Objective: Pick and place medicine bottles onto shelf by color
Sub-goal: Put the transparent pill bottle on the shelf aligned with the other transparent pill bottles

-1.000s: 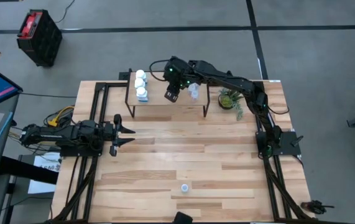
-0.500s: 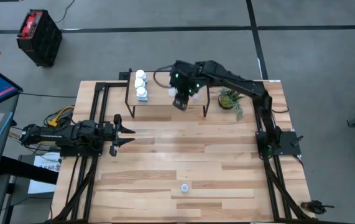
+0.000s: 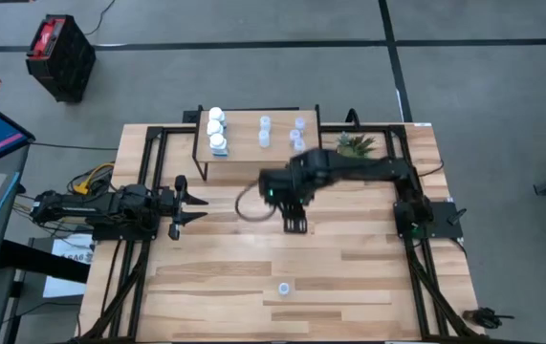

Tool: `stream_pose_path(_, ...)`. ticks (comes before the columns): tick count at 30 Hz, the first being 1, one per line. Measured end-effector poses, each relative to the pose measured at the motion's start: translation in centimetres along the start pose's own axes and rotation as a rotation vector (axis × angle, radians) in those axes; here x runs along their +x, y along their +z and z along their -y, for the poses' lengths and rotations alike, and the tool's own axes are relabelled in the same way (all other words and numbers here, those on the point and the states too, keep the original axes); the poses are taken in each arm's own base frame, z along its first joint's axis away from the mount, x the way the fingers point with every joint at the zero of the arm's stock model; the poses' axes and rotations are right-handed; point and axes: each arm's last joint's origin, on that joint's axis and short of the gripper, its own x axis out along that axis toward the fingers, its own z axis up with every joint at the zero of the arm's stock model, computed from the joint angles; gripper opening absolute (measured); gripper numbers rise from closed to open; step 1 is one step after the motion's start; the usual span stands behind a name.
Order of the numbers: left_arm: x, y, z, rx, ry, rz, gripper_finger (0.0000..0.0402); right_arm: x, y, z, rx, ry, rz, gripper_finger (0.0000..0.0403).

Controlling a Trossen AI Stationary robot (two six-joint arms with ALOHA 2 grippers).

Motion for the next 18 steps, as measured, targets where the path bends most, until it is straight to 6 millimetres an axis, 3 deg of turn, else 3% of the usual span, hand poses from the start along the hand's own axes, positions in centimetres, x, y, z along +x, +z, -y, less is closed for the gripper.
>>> stream_pose_path(9, 0.0, 0.0, 0.0, 0.000, 0.000, 0.000, 0.0132, 2.0, -0.4, -7.5, -0.048, -0.003, 0.001, 0.0218)
stream_pose_path(18, 0.0, 0.0, 0.0, 0.001, 0.000, 0.000, 0.0132, 5.7, -1.4, -13.8, -0.068, -0.022, -0.060, 0.0218)
